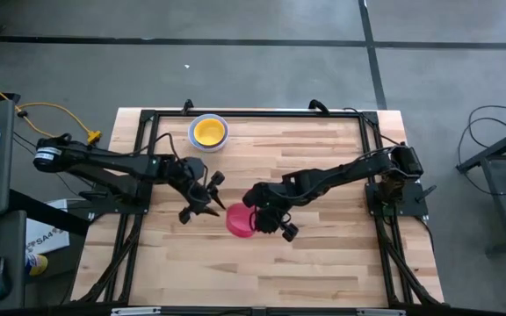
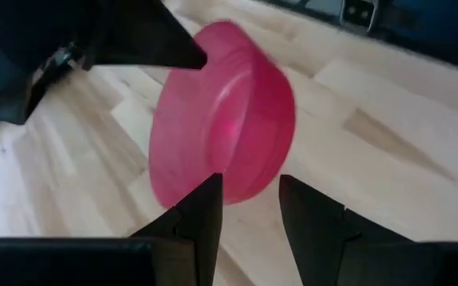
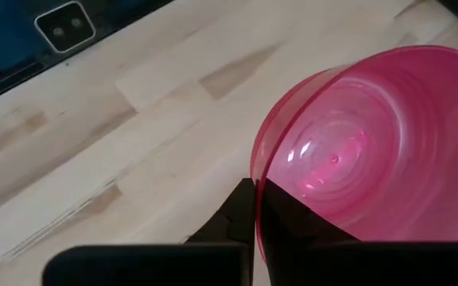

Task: Nest bowls inside each other
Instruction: Stack the red bowl on top of the yellow bowl

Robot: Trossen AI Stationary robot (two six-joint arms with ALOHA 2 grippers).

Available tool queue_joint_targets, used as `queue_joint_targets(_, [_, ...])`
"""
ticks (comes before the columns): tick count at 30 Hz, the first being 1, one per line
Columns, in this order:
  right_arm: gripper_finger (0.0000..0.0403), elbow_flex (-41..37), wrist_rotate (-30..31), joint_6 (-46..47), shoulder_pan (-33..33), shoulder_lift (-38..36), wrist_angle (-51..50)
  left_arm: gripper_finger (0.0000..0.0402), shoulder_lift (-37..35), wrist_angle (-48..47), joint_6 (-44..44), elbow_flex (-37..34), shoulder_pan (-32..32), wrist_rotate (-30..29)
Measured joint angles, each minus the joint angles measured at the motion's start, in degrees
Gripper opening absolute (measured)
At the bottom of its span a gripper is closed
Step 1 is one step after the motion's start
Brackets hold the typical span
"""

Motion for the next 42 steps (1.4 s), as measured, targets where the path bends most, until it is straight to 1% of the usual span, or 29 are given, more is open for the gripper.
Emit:
queue_joint_targets(3, [0.0003, 0.00, -1.36, 0.02, -0.04, 0.00, 0.86, 0.0125, 0.01, 0.37, 1.77, 0.00, -0.52, -2.48])
queue_joint_targets(6, [0.0003, 0.00, -2.93, 0.05, -0.04, 0.00, 2.43, 0.0125, 0.62, 1.40, 3.38, 0.00, -0.44, -2.74])
queue_joint_targets(10, [0.0003, 0.00, -3.16, 0.04, 0.00, 0.00, 3.30, 0.0125, 1.01, 3.03, 5.65, 0.00, -0.43, -2.80])
queue_joint_targets(14, [0.0003, 0.00, -4.33, 0.06, -0.02, 0.00, 3.58, 0.0125, 1.01, 3.48, 6.61, 0.00, -0.44, -2.07])
queue_joint_targets(18, [0.0003, 0.00, -4.09, 0.04, 0.20, 0.00, 3.59, 0.0125, 1.01, 3.46, 6.70, 0.00, -0.44, 1.08])
queue_joint_targets(21, [0.0003, 0.00, -4.00, 0.01, 0.20, 0.18, 3.61, 0.0125, 1.01, 3.45, 6.70, 0.00, -0.44, 2.03])
queue_joint_targets(24, [0.0003, 0.09, -1.98, -0.78, 0.24, 1.02, 2.84, 0.0125, 1.01, 3.43, 6.78, 0.00, -0.44, 2.07])
queue_joint_targets(30, [0.0003, -0.06, 4.07, -6.39, 0.71, 2.78, -0.55, 0.0125, 1.01, 3.19, 7.59, 0.00, -0.44, 2.72])
queue_joint_targets(34, [0.0003, 0.00, 4.88, -7.78, 0.72, 2.95, -0.83, 0.0125, 1.04, 3.05, 7.98, 0.00, -0.44, 4.60])
queue_joint_targets(40, [0.0003, 0.00, 5.09, -7.93, 0.70, 2.99, -1.20, 0.0125, 2.44, 0.07, 10.50, 0.00, -0.44, 4.88])
queue_joint_targets(42, [0.0003, 0.00, 5.07, -7.95, 0.72, 2.99, -1.66, 0.0125, 3.56, -0.32, 11.94, 0.02, -0.44, 4.06])
